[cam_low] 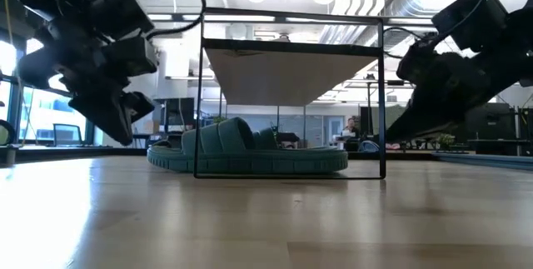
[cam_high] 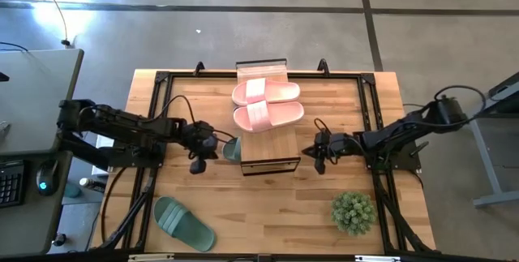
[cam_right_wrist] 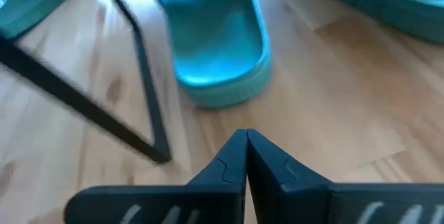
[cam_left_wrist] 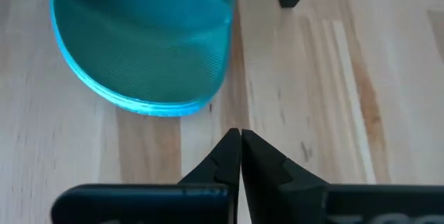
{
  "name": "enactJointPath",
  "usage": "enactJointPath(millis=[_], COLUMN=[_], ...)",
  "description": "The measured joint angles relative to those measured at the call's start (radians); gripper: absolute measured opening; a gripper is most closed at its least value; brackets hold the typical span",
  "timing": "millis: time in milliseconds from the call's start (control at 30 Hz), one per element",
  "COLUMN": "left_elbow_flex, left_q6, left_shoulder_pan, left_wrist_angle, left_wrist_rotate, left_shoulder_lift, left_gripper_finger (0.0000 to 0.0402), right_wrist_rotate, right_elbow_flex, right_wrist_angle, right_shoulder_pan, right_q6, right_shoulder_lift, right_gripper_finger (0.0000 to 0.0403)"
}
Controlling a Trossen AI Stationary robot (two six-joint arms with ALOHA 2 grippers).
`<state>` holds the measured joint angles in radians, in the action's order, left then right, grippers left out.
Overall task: Pick and place slides into the shelf
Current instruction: Put the green slide under the shelf
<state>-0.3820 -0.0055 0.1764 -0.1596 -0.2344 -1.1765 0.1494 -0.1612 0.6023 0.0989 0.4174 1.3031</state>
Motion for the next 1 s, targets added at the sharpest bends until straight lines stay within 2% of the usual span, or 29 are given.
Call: enactJointPath(millis=[167, 400, 567, 833, 1000], left_elbow_flex=[0.0, 0.0, 0.0, 0.0, 0.0], left_q6=[-0.001, -0.002, -0.004, -0.012, -0.029], left_shoulder_pan=[-0.001, 0.0, -0.001, -0.001, -0.001], left_wrist_angle=[0.024, 0.118, 0.201, 0.356, 0.434], left_wrist_rotate=[0.004, 0.011, 0.018, 0.018, 0.015], left_shoulder_lift=[-0.053, -0.125, -0.164, -0.24, -0.285], left_gripper_finger=[0.0003, 0.0002, 0.0001, 0.0001, 0.0001], right_wrist_rotate=[0.06, -0.018, -0.018, -0.023, -0.019], right_elbow_flex=[0.0, 0.0, 0.0, 0.0, 0.0], right_wrist_angle=[0.081, 0.145, 0.236, 0.268, 0.365], right_shoulder_pan=[0.025, 0.028, 0.027, 0.026, 0.025], right_q6=[-0.005, 0.002, 0.001, 0.013, 0.026], right_shoulder_lift=[0.064, 0.164, 0.198, 0.256, 0.32], right_gripper_finger=[0.0, 0.0, 0.0, 0.0, 0.0])
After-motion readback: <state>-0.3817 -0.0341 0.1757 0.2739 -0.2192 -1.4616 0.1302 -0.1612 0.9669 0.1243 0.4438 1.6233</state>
